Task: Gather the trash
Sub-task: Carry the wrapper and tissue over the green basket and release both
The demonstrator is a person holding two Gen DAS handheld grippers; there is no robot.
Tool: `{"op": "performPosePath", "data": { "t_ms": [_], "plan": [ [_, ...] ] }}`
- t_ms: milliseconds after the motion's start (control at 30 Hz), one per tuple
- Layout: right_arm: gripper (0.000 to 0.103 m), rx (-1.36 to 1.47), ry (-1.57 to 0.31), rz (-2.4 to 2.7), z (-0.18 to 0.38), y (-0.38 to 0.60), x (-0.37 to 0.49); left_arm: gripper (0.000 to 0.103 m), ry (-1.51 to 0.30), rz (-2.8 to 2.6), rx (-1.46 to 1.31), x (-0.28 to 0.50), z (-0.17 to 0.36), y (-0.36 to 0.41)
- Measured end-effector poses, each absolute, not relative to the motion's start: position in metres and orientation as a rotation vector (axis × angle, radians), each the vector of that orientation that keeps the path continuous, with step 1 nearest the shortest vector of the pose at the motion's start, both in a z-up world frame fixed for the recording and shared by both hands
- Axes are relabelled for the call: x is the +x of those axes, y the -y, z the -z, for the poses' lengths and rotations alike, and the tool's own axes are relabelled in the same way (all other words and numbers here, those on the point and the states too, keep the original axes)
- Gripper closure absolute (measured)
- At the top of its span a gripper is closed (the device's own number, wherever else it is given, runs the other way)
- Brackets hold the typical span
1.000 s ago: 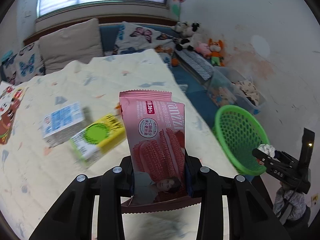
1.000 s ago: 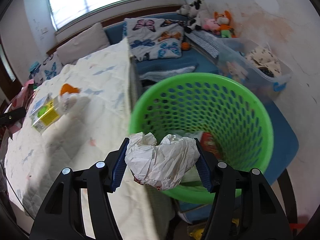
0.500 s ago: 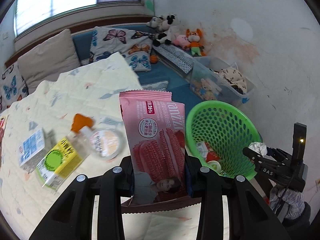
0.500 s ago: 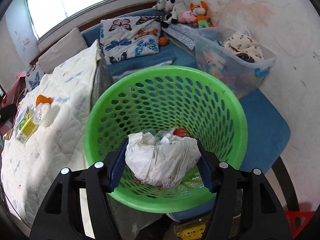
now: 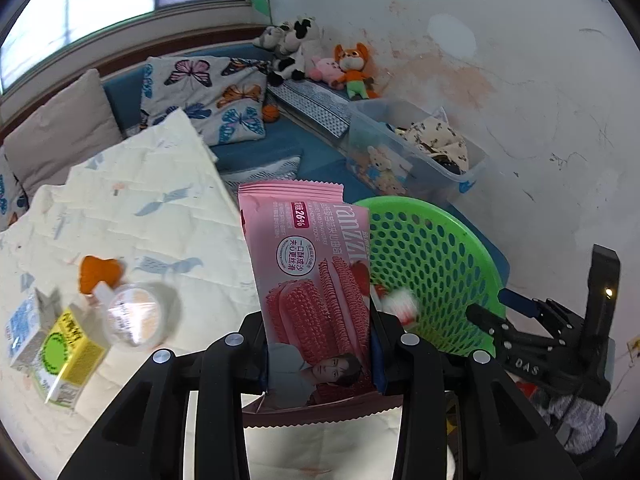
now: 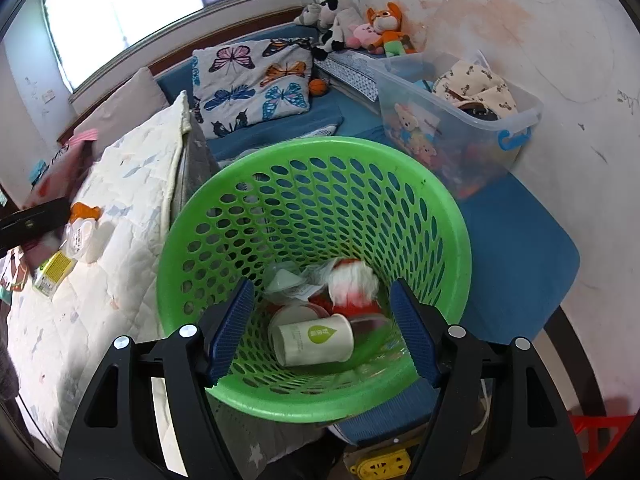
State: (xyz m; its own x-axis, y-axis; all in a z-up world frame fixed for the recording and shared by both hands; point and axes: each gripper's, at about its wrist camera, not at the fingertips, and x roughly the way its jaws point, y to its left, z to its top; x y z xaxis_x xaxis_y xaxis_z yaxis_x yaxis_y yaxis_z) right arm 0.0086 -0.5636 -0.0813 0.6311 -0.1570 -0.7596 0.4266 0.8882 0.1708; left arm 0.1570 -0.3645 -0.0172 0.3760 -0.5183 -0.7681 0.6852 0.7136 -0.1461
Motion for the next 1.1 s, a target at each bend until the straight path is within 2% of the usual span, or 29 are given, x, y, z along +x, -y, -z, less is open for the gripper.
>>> {"op": "performPosePath", "data": {
  "t_ms": [67, 433, 600, 667, 867, 1100],
  "plan": [
    [0.028, 0.345, -0.817, 0.341, 0.078, 0.562, 0.005, 0.068, -0.911, 0.790, 0.212, 0.157, 0.021, 0.372],
    [0.026, 0.346, -0.806, 0.336, 0.075, 0.562, -0.008, 0.064, -0.959, 0.826, 0.230, 0.155, 0.043, 0.407],
    [0.026, 0.352, -0.810, 0.336, 0.076, 0.563, -0.010, 0.058, -0.957, 0.841, 0.232, 0.154, 0.046, 0.415],
    [0.026, 0.354, -0.809, 0.333, 0.076, 0.563, -0.011, 0.052, -0.958, 0.851, 0.223, 0.154, 0.045, 0.415],
    [0.026, 0.357, -0.806, 0.330, 0.076, 0.563, -0.013, 0.042, -0.944, 0.882, 0.179, 0.152, 0.040, 0.413],
    [0.026, 0.349, -0.797, 0.321, 0.071, 0.556, -0.016, 0.042, -0.906, 0.883, 0.195, 0.144, 0.029, 0.403]
  ]
}}
